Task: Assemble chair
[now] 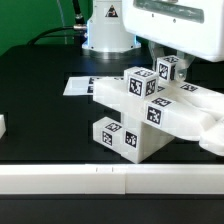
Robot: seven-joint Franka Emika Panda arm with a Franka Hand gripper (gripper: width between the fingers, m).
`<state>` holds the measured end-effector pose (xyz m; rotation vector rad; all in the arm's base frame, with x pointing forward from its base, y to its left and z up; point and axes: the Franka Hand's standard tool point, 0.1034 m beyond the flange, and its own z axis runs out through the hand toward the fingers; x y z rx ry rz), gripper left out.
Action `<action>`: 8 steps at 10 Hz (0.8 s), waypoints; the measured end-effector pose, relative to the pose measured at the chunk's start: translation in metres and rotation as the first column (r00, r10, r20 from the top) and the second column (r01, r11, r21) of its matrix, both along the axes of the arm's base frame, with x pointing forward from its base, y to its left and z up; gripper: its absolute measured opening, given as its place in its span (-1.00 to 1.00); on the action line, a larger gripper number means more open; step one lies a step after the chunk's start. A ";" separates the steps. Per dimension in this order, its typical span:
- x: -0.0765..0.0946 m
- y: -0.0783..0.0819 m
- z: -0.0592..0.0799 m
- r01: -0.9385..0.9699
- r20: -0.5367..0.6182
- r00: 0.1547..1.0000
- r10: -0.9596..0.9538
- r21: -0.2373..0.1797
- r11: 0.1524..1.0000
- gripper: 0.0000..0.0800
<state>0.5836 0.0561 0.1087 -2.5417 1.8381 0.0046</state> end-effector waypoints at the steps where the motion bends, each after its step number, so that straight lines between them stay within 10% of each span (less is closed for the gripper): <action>1: 0.000 0.002 0.000 0.092 0.004 0.996 -0.092 0.012 0.996 -0.32; 4: 0.001 0.008 0.000 0.334 0.010 0.942 -0.335 0.058 0.941 -0.32; 8: 0.000 0.010 -0.003 0.260 -0.007 0.966 -0.260 0.053 0.964 0.55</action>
Offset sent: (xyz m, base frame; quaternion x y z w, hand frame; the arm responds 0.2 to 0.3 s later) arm -0.0086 0.0023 -0.0045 0.0128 -0.0237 0.2459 0.9689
